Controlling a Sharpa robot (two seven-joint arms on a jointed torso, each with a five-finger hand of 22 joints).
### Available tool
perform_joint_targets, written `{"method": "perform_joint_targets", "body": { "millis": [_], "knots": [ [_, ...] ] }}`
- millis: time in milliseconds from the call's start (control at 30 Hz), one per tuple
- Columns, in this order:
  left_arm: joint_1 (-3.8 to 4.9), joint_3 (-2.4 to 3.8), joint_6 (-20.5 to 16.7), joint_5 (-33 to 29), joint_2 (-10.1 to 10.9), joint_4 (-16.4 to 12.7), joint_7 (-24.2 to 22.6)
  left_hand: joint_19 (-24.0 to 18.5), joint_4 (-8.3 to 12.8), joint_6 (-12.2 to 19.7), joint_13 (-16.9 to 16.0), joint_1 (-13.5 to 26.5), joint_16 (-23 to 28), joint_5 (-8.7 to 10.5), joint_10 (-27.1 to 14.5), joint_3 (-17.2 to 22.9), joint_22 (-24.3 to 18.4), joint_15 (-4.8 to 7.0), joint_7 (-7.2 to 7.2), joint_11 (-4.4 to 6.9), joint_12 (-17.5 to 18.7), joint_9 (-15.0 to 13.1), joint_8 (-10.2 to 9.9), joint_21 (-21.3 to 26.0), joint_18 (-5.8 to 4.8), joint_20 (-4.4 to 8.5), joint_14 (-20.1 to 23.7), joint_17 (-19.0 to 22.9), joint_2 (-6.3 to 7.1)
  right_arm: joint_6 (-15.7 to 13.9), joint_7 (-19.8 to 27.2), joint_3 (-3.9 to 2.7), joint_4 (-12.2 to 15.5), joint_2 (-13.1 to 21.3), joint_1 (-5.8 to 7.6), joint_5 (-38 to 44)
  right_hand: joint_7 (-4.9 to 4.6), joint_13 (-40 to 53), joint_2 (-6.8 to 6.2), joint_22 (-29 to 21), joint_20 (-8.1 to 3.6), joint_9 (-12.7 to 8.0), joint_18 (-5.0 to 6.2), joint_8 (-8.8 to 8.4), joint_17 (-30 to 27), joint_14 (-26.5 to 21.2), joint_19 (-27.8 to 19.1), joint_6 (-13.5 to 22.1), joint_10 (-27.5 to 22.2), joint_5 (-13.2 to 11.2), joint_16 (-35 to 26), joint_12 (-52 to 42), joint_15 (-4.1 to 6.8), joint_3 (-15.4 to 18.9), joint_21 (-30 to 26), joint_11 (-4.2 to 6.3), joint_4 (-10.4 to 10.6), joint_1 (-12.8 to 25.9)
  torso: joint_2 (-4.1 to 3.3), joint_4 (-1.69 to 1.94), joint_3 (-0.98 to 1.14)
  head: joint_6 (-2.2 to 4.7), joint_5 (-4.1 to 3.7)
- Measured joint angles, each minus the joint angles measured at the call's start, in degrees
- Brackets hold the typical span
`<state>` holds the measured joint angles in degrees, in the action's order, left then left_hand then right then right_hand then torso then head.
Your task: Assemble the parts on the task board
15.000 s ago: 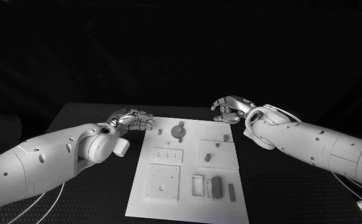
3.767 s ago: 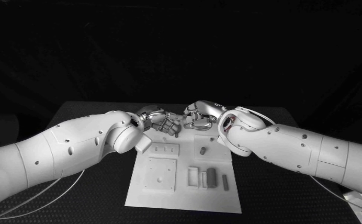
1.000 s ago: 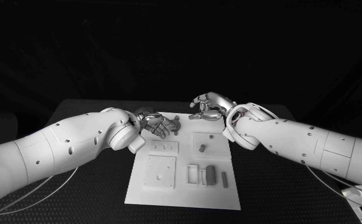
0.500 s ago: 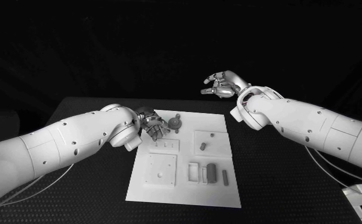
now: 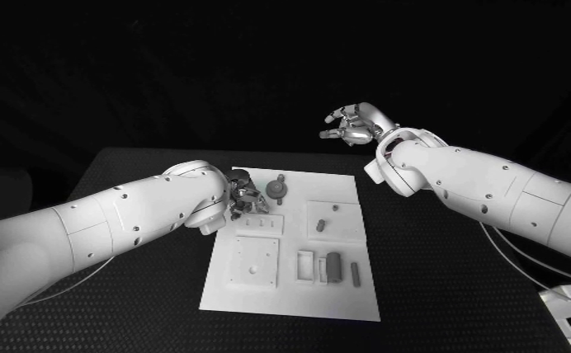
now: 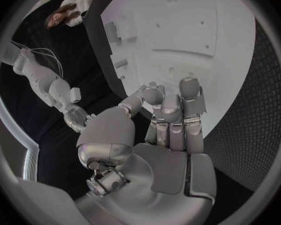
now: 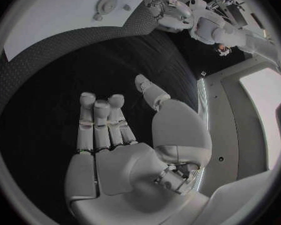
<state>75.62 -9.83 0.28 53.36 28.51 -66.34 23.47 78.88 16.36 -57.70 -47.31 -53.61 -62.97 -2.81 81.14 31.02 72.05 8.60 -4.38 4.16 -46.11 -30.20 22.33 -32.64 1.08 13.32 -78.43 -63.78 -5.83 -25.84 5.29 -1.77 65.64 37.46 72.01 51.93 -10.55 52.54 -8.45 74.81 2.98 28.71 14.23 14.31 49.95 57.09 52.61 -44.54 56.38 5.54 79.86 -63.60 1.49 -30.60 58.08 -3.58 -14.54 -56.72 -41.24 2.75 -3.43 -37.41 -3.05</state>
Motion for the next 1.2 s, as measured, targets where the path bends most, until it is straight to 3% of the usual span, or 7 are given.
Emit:
{"method": "perform_joint_targets", "body": {
  "millis": [300,700,933,1200],
  "knots": [
    [-0.23,-1.56,1.74,3.14,-1.22,1.17,2.72,0.69,0.10,0.05,-0.76,0.31,-1.32,-0.01,-0.39,0.50,0.33,0.41,0.05,-0.06,-0.66,-0.01,-0.70,-0.03,0.01,0.28,-0.63,0.76,-0.31,0.06,0.05,-0.01,-0.17,-0.08,0.01,-0.27,0.00,-0.10,0.24,0.00,0.00,-0.06,0.00,0.00,-0.06,0.00,0.00,0.00,0.00,0.00,0.00,0.00,0.00,0.32,0.00,0.00,0.01,0.24,-0.02,-0.02,-0.01,-0.67,-0.14],
    [-0.34,-1.59,2.15,4.16,-1.74,1.72,3.58,0.71,-0.09,0.01,-0.91,0.55,-2.28,-0.12,-0.59,0.78,0.52,0.87,0.01,0.14,-0.88,-0.02,-0.89,-0.03,0.00,0.28,-0.40,1.95,-0.54,0.18,0.06,-0.02,-0.13,-0.11,0.01,-0.38,0.00,-0.11,0.34,0.00,0.00,-0.11,0.01,0.00,-0.05,0.00,0.00,0.00,0.00,0.00,0.00,0.00,0.00,0.31,0.00,0.00,0.01,0.13,-0.01,0.03,-0.05,-1.15,-0.30],
    [-0.73,-1.58,2.27,4.21,-2.20,2.17,3.64,0.72,-0.17,-0.30,-0.90,2.02,-3.26,-2.01,-0.87,0.86,0.75,0.95,-0.30,0.42,-0.88,-0.18,-0.53,-0.03,0.00,0.29,-0.46,3.36,-0.55,0.30,0.06,-0.02,-0.08,-0.16,0.02,-0.40,0.00,-0.16,0.48,0.00,0.01,-0.16,0.01,0.00,-0.11,0.00,0.00,0.00,0.00,0.00,0.00,0.00,0.00,0.31,0.00,0.00,0.00,0.00,0.02,0.05,-0.07,-1.28,-0.38],
    [-1.00,-1.62,2.74,4.22,-2.56,2.43,3.68,0.81,-0.15,-0.31,-0.90,3.87,-4.42,-4.48,-0.99,1.25,1.06,1.00,-0.31,0.55,-0.88,-3.71,-0.12,0.20,0.00,0.38,-0.41,5.05,-0.65,0.42,0.06,-0.02,-0.02,-0.15,0.02,-0.41,0.00,-0.16,0.48,0.00,0.01,-0.16,0.01,0.00,-0.10,0.01,0.00,0.00,0.00,0.00,0.00,0.00,0.00,0.47,0.00,0.00,-0.15,0.00,0.02,0.06,-0.06,-1.44,-0.48]
  ]
}}
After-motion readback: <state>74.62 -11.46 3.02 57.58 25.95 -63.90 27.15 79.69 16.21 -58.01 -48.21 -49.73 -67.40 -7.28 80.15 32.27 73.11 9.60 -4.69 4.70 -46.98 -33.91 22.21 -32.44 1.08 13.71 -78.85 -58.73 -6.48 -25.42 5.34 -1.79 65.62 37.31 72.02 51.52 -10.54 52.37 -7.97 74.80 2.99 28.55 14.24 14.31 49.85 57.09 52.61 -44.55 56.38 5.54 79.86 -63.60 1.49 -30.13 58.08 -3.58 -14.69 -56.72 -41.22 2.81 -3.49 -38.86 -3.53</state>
